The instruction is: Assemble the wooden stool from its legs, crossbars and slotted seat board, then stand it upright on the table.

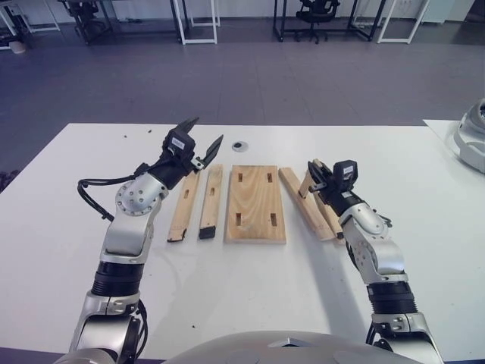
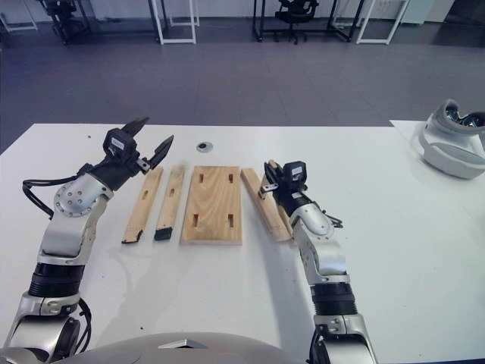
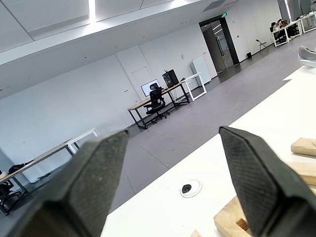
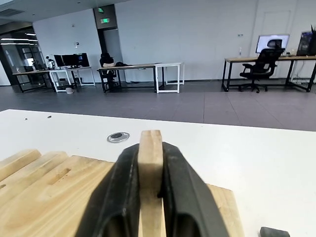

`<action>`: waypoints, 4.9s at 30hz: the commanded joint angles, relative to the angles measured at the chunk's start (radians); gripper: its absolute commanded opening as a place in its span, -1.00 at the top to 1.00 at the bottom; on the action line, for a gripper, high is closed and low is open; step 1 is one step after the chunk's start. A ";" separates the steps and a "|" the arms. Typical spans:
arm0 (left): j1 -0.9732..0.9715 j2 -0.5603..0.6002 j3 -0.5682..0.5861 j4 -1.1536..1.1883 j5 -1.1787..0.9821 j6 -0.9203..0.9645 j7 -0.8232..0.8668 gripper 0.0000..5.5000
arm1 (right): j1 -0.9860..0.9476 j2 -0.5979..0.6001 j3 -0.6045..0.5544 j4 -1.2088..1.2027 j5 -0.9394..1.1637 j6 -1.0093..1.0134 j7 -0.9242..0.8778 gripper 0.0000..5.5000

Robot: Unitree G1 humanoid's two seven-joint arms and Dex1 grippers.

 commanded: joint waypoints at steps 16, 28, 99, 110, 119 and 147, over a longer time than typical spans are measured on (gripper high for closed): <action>-0.019 0.020 0.003 0.064 0.023 -0.049 -0.018 -0.23 | -0.060 -0.020 -0.035 -0.008 0.078 0.230 0.057 0.36; -0.010 0.018 -0.005 0.067 0.030 -0.055 -0.018 -0.23 | -0.078 -0.074 0.008 -0.058 0.050 0.547 0.033 -0.33; 0.083 -0.267 0.404 -0.249 -1.154 0.580 0.555 0.63 | -0.001 -0.187 0.180 -0.250 -0.296 -0.105 0.230 -0.31; 0.382 -0.309 0.378 -0.497 -1.132 0.544 0.880 0.63 | -0.003 -0.245 0.297 0.087 -0.569 -0.177 0.177 -0.31; 0.397 -0.316 0.299 -0.424 -1.026 0.495 0.836 0.63 | -0.036 -0.223 0.356 0.114 -0.567 -0.246 0.244 -0.31; 0.286 -0.016 -0.145 -0.395 -0.432 0.641 0.578 0.63 | -0.070 -0.303 0.232 -0.026 -0.582 -0.208 0.247 -0.31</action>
